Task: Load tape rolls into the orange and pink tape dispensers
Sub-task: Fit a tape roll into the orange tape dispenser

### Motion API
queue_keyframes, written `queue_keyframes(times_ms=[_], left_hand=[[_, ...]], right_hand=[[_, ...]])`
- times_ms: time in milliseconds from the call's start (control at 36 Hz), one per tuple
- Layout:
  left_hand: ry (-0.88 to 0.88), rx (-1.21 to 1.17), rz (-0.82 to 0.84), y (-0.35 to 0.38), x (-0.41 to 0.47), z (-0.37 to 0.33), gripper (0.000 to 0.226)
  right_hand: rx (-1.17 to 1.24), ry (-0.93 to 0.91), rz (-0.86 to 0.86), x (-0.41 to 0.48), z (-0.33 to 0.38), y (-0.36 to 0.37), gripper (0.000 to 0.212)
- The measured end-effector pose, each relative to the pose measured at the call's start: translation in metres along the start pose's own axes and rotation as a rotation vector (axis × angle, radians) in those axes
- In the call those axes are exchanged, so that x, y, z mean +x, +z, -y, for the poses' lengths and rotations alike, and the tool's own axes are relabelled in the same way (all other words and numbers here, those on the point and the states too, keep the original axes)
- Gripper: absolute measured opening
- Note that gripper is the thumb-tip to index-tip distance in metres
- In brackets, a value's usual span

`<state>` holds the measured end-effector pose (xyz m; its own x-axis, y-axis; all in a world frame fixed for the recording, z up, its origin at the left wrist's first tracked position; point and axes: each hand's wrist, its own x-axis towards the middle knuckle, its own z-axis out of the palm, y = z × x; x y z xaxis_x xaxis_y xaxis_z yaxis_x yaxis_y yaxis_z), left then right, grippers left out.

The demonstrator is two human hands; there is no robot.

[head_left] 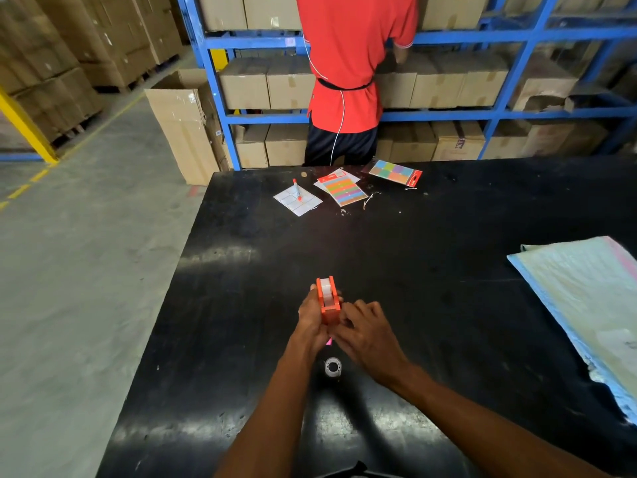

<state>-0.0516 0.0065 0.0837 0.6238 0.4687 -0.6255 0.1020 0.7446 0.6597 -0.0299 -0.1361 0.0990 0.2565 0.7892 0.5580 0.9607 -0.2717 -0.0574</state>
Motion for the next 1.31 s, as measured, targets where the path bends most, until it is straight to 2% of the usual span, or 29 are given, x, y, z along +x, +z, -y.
queue_keyframes(times_ms=[56,83,194,250,333,444,556,722,889,1139,1306], left_hand=[[-0.009,0.003,0.034,0.003,-0.001,-0.001,0.052],[-0.013,0.003,0.051,0.004,-0.001,-0.001,0.051],[0.014,0.025,0.125,0.006,0.004,0.002,0.046],[0.023,0.108,0.173,0.006,0.004,0.008,0.046],[0.044,0.254,0.144,0.015,0.003,0.017,0.048],[0.057,0.331,0.127,0.034,0.003,0.031,0.046],[0.04,0.388,0.128,0.037,0.012,0.044,0.045],[0.113,0.73,0.156,0.04,0.033,0.046,0.025],[0.101,0.86,0.066,0.035,0.071,0.067,0.018],[0.021,0.789,0.091,0.039,0.084,0.076,0.028],[0.075,0.812,0.103,0.038,0.096,0.085,0.031]], right_hand=[[0.084,0.024,-0.009,-0.01,-0.005,0.001,0.004],[0.155,0.095,-0.039,-0.014,-0.008,0.0,0.005],[0.524,0.6,-0.161,-0.012,-0.025,-0.005,0.011],[0.656,0.756,-0.074,-0.006,-0.035,-0.005,0.019],[0.738,0.864,0.058,-0.005,-0.046,0.002,0.023],[0.757,0.874,0.1,-0.014,-0.056,0.011,0.03],[0.832,0.928,0.115,-0.025,-0.067,0.019,0.027],[0.841,0.99,0.096,-0.035,-0.085,0.036,0.025],[0.781,1.023,0.243,-0.049,-0.111,0.07,0.022],[0.694,1.062,0.347,-0.053,-0.123,0.108,0.021],[0.636,1.062,0.39,-0.052,-0.129,0.121,0.025]])
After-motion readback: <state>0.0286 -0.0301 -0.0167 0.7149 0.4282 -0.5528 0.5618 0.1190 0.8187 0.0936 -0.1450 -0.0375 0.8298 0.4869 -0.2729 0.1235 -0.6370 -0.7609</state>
